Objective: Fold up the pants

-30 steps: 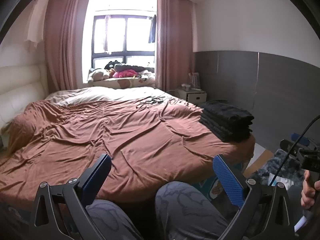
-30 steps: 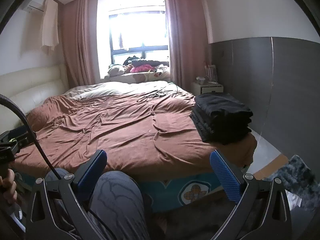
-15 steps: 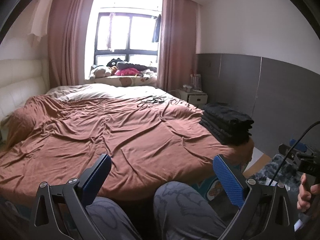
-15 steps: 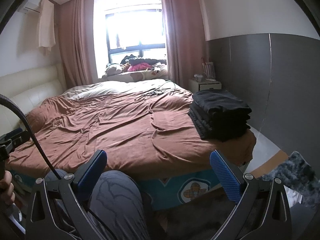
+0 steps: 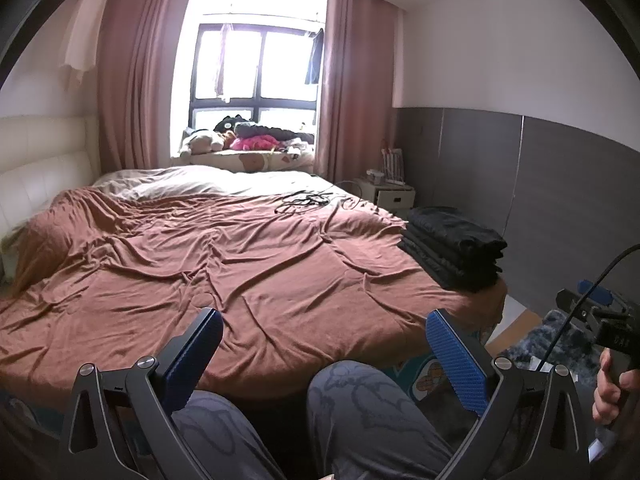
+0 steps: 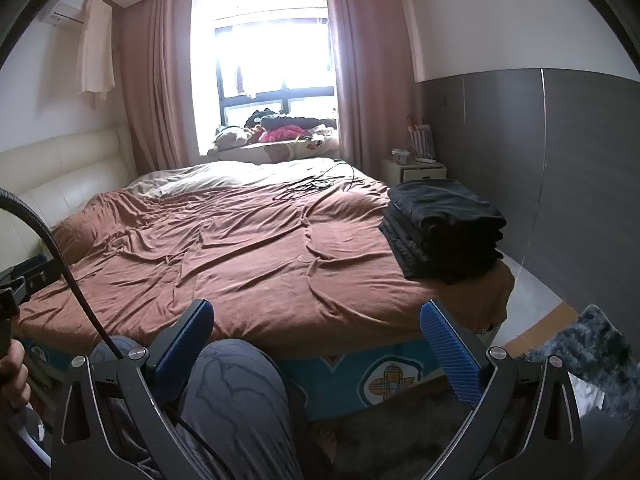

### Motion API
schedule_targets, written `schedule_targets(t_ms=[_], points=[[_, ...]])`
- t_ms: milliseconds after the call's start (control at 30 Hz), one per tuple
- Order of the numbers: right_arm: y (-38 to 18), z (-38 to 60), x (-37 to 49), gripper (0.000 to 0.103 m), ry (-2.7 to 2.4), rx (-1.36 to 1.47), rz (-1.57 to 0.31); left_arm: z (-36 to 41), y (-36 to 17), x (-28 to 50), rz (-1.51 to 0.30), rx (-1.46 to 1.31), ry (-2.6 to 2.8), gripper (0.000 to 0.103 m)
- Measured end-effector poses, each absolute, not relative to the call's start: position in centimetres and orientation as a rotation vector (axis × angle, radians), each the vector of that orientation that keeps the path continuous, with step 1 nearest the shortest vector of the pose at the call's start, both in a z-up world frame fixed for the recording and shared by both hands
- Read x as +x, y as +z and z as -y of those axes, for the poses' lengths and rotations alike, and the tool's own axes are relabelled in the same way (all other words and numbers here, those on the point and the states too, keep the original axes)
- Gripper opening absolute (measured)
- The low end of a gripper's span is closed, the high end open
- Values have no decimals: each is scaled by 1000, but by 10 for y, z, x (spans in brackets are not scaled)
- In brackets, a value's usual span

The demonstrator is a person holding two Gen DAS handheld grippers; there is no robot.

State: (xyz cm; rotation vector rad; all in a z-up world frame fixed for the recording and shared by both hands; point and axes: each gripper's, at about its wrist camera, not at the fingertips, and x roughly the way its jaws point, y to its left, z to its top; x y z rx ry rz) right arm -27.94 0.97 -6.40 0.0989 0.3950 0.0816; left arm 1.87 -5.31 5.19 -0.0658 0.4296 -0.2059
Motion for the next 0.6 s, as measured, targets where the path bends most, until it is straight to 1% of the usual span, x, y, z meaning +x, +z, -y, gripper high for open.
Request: schedule_targets(t_ms=[600], points=[[-63, -16, -279, 103, 93, 80, -398, 55, 53, 17, -433, -66, -200, 103]])
